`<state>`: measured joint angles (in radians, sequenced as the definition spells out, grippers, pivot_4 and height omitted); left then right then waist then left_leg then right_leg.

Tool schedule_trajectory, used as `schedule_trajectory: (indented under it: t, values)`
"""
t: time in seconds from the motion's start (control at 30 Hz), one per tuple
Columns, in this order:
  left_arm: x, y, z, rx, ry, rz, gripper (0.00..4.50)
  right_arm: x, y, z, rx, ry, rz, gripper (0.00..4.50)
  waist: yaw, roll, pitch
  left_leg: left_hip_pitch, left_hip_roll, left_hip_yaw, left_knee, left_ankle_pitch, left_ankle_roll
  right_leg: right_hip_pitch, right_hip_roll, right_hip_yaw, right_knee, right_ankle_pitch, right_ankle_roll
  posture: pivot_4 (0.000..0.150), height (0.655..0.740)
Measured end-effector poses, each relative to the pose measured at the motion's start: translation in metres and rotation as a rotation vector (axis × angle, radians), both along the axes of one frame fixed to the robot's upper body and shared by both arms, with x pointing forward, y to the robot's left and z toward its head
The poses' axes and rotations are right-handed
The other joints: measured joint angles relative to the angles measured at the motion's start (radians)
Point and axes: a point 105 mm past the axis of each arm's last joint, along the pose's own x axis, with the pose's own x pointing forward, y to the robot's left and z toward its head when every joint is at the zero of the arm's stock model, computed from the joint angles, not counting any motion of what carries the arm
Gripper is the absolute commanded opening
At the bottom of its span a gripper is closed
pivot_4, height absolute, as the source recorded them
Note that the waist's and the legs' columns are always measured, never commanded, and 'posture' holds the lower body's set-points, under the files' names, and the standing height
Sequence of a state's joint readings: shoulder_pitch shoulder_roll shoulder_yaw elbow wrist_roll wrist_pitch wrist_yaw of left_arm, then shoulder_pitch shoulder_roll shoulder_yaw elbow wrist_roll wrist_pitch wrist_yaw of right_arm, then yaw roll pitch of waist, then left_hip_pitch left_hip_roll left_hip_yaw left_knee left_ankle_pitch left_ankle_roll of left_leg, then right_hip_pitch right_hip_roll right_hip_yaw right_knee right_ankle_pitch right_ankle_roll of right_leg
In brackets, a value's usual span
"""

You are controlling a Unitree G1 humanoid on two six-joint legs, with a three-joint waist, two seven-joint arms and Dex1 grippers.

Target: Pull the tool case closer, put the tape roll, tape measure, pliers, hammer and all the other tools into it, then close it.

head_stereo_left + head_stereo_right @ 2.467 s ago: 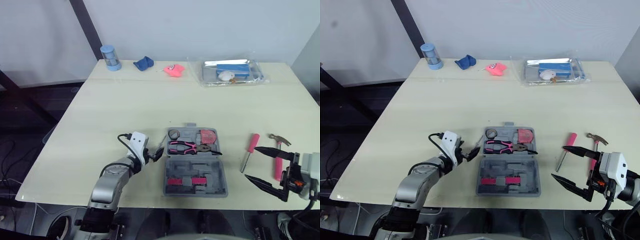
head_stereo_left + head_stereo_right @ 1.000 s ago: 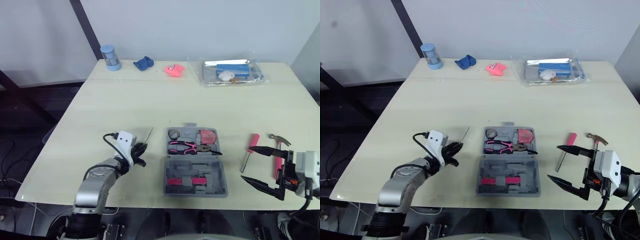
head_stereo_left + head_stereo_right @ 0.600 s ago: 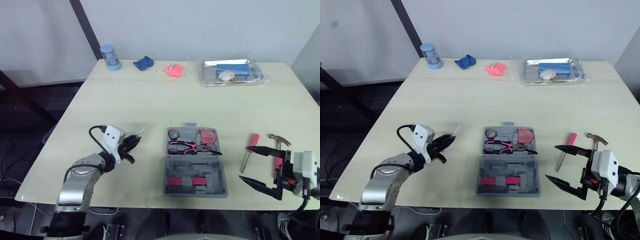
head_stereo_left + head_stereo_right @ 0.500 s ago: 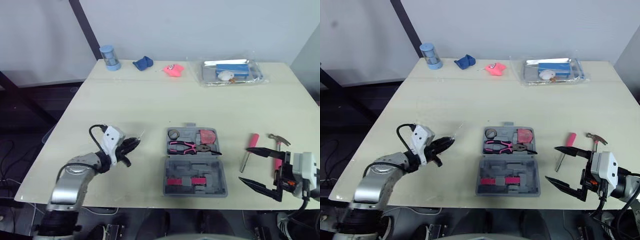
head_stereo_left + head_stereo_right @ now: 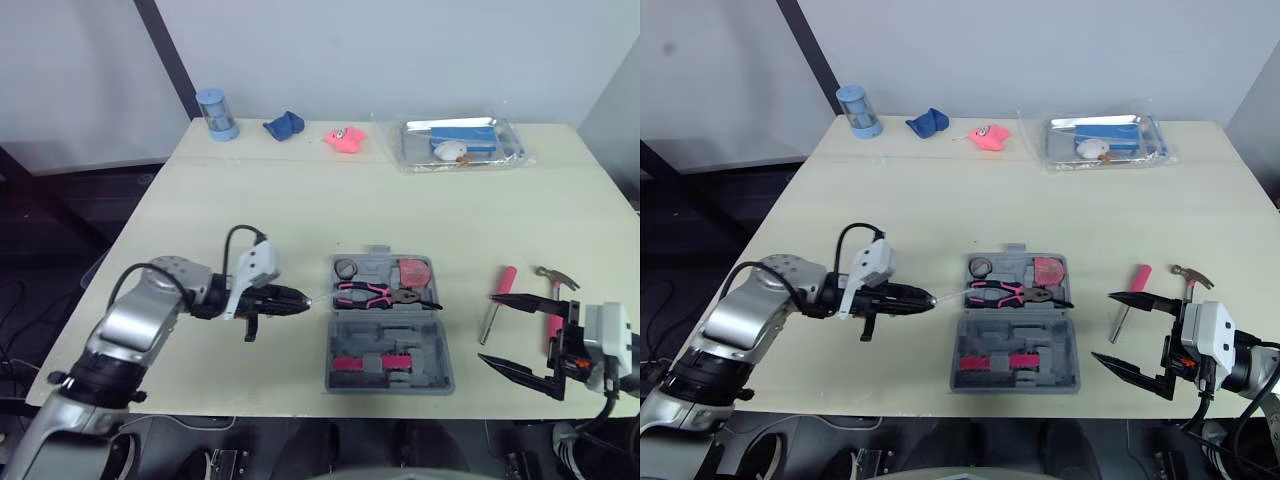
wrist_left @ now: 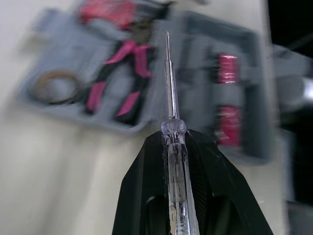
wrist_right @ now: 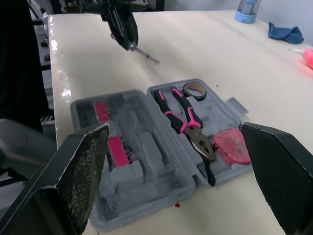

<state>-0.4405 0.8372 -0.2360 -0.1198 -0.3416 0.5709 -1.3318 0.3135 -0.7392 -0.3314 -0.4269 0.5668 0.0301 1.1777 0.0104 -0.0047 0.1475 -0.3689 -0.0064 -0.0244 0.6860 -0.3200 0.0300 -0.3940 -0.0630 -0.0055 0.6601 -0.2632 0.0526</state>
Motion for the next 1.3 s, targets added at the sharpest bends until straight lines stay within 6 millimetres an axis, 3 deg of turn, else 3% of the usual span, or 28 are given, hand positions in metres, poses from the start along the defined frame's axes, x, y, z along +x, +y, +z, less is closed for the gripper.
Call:
schedule_trajectory:
  t: [0.37,0.8,0.97,1.3]
  values:
    - [-0.006,-0.036,-0.017,0.105,0.074,-0.156,0.12,-0.007,0.002,-0.006,0.005,-0.001,-0.052,4.50,0.002,-0.001,0.001,0.000,0.000,0.000,0.002,0.000,0.000,0.000,0.001,0.000,0.001,0.000,0.000,0.150,0.7400]
    - [0.004,-0.076,-0.032,0.221,0.075,-0.140,0.12,-0.013,-0.005,-0.012,-0.007,0.021,-0.080,4.50,0.003,-0.002,0.001,-0.001,0.000,-0.001,0.003,0.000,0.000,0.000,0.001,0.000,0.001,0.000,0.000,0.150,0.7400]
    - [0.015,-0.082,-0.023,0.236,0.028,-0.122,0.12,-0.012,-0.008,-0.012,-0.012,0.022,-0.089,4.50,0.001,-0.002,0.001,-0.001,0.000,-0.001,0.003,0.000,0.000,0.000,0.001,0.001,0.001,0.000,0.000,0.150,0.7400]
    - [0.018,-0.093,-0.037,0.310,0.043,-0.143,0.12,-0.012,-0.012,-0.013,-0.015,0.027,-0.099,4.50,0.003,-0.002,0.001,-0.001,0.000,-0.001,0.003,0.000,0.000,0.000,0.001,0.001,0.001,0.000,0.000,0.150,0.7400]
